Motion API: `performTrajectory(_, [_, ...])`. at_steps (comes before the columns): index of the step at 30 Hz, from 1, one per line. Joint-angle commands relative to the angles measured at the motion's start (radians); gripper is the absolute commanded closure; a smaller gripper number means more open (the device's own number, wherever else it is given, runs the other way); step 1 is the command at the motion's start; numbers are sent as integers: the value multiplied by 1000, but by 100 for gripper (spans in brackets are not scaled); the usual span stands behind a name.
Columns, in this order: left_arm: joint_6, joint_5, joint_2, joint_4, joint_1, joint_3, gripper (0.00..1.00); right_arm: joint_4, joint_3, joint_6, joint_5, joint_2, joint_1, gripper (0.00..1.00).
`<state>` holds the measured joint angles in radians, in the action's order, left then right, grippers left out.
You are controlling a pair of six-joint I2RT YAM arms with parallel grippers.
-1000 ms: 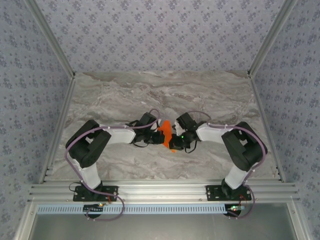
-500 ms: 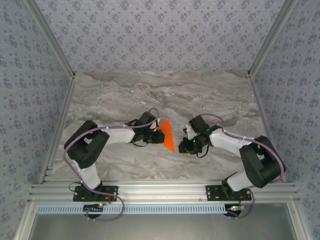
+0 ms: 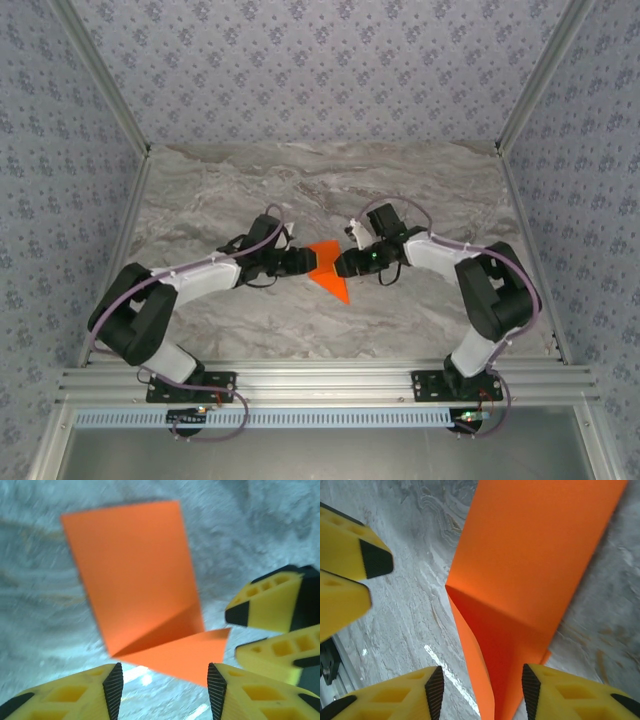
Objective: Fold a paper plane with a square sheet of paper (fold left side to right side)
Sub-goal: Fourth fold the wing at the center of the table.
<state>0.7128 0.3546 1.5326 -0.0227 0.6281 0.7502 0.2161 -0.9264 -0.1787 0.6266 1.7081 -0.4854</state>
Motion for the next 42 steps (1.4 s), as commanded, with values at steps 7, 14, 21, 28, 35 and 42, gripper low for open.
performTrajectory(7, [64,29,32,-20,-1,-4,47,45,-56,83,1,58,10,91])
performTrajectory(14, [96,52,66,-60,1,3,44,43,-30,78,-50,28,21,96])
performTrajectory(21, [129,85,130,-132,16,28,45,29,-17,68,-31,24,21,96])
performTrajectory(28, [138,111,193,-148,25,96,66,35,-17,69,-38,13,22,91])
performTrajectory(35, [152,115,175,-135,27,106,82,88,43,48,-319,-204,25,56])
performTrajectory(42, [188,119,176,-112,26,124,84,63,131,54,-396,-357,-96,47])
